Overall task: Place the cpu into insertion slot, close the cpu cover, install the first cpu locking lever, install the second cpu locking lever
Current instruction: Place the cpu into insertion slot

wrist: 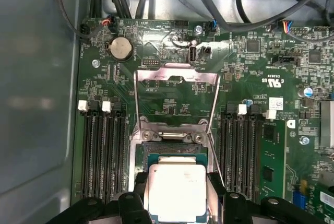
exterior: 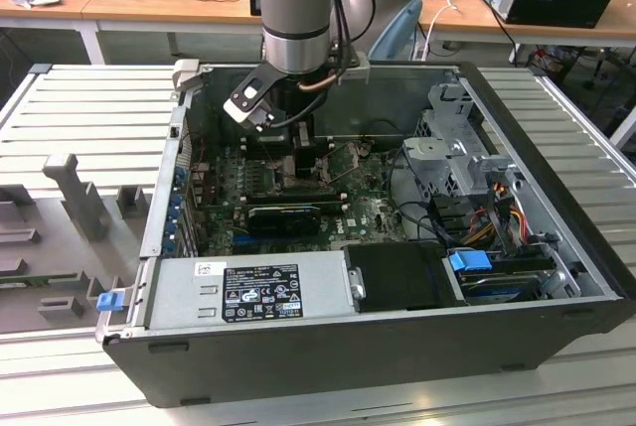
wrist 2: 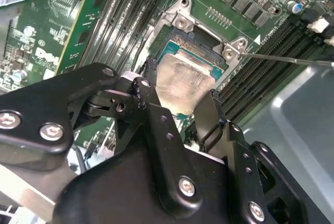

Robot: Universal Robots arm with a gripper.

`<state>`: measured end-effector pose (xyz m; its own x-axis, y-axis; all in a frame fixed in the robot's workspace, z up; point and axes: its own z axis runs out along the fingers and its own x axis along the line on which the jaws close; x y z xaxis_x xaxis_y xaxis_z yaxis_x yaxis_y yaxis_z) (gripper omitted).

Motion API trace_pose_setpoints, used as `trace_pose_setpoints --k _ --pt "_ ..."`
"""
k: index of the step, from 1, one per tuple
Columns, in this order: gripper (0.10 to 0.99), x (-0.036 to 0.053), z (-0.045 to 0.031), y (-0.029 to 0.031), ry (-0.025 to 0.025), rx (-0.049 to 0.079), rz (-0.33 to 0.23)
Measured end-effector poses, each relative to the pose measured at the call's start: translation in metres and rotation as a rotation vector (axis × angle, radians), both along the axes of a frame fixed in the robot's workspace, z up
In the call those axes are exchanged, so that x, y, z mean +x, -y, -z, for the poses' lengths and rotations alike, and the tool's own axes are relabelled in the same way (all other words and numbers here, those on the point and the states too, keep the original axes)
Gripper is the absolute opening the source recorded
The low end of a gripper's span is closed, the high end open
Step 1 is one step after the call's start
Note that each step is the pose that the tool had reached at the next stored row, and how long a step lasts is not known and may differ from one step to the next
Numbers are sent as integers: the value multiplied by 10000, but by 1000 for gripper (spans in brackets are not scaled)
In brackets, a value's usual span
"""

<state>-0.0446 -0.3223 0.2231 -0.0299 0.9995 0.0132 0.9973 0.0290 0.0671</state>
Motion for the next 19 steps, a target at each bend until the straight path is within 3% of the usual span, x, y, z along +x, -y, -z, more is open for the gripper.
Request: trace_pose_setpoints --k 3,19 --pt "529 -1 61 -2 -1 -1 130" --pt "529 14 199 -32 -11 4 359"
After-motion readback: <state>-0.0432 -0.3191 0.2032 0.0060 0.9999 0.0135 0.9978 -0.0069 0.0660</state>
